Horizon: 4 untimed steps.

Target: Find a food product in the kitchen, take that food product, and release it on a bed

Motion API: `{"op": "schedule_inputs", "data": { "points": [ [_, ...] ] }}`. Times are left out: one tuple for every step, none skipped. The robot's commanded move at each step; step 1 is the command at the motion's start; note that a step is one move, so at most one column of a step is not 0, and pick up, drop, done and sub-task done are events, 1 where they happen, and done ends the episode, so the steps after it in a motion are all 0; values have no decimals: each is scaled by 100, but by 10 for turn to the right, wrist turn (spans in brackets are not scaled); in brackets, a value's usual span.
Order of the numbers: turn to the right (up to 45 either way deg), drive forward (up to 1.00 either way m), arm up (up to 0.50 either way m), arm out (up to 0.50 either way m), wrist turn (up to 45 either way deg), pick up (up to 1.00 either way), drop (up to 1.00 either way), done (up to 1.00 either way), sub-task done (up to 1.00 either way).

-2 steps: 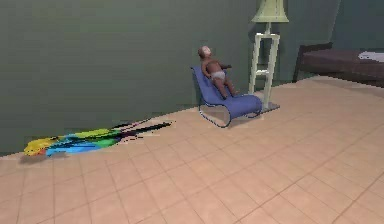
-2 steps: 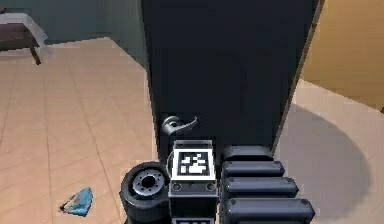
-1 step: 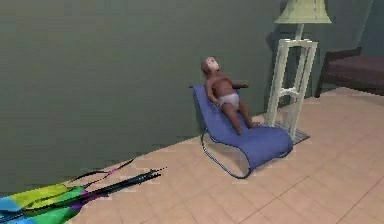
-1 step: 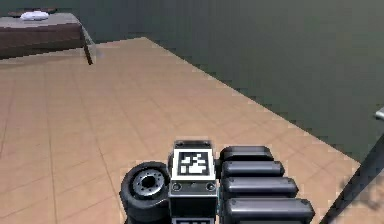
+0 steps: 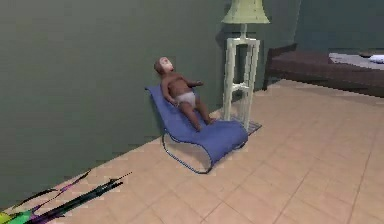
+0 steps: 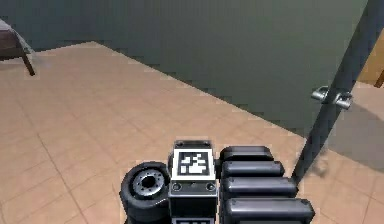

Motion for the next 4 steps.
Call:
{"op": "schedule_inputs", "data": {
  "points": [
    [0, 30, 0, 0, 0, 0, 0, 0, 0],
    [360, 0, 0, 0, 0, 0, 0, 0, 0],
    [30, 0, 0, 0, 0, 0, 0, 0, 0],
    [60, 0, 0, 0, 0, 0, 0, 0, 0]
  ]
}}
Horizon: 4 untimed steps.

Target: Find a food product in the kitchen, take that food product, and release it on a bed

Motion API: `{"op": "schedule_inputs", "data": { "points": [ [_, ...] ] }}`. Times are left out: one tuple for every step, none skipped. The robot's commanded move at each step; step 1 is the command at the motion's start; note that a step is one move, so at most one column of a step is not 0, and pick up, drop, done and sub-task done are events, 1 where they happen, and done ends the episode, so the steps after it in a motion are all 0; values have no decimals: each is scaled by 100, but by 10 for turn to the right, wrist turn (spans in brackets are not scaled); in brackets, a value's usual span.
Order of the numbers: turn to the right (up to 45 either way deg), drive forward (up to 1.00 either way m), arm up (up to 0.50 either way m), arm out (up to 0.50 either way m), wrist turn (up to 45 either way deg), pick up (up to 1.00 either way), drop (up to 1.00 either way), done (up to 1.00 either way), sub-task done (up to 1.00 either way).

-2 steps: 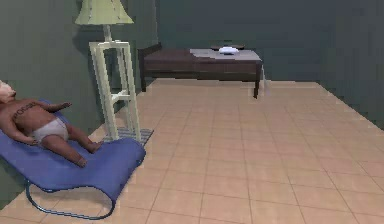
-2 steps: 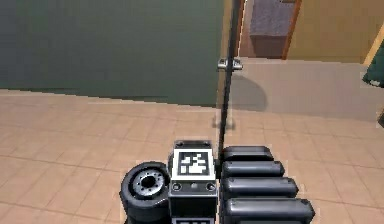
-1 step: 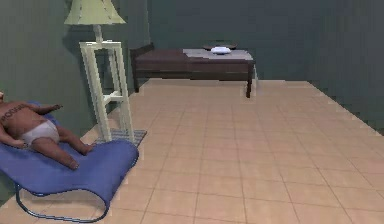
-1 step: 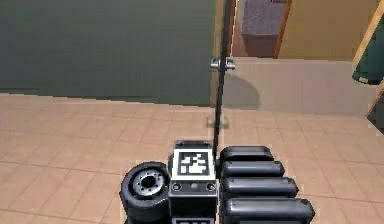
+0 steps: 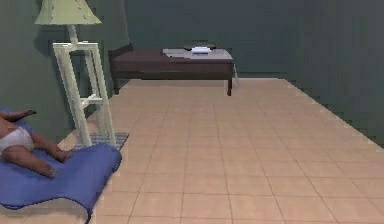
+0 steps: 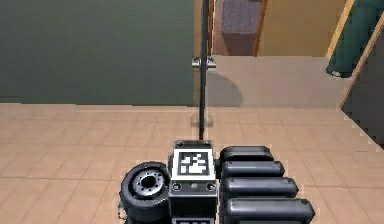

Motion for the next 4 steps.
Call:
{"op": "schedule_inputs", "data": {
  "points": [
    [0, 100, 0, 0, 0, 0, 0, 0, 0],
    [330, 0, 0, 0, 0, 0, 0, 0, 0],
    [0, 5, 0, 0, 0, 0, 0, 0, 0],
    [-390, 0, 0, 0, 0, 0, 0, 0, 0]
  ]
}}
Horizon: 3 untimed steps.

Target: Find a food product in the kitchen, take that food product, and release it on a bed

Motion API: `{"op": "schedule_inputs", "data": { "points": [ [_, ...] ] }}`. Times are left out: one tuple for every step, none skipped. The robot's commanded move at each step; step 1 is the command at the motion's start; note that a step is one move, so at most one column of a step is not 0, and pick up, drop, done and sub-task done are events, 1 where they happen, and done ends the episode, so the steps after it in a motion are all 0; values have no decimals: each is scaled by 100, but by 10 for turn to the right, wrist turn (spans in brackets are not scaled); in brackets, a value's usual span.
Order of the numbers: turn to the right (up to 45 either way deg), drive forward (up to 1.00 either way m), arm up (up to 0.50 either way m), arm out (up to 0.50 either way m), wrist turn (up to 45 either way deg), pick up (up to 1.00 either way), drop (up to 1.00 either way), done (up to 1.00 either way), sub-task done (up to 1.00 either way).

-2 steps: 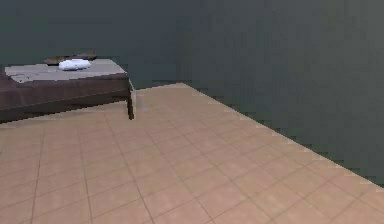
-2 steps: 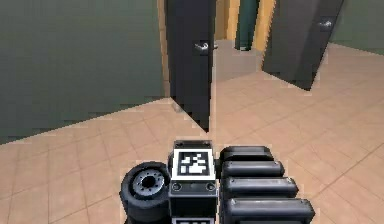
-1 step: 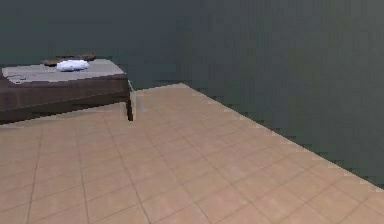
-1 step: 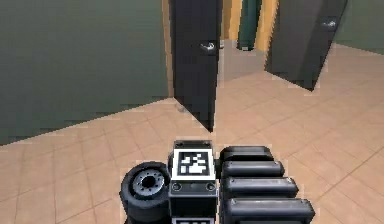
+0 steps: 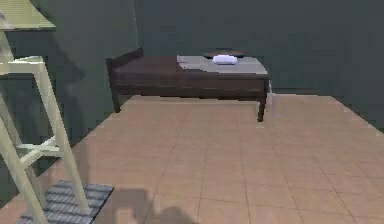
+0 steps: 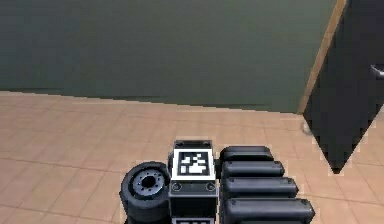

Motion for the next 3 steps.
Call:
{"op": "schedule_inputs", "data": {
  "points": [
    [0, 100, 0, 0, 0, 0, 0, 0, 0],
    [-30, 0, 0, 0, 0, 0, 0, 0, 0],
    [0, 55, 0, 0, 0, 0, 0, 0, 0]
  ]
}}
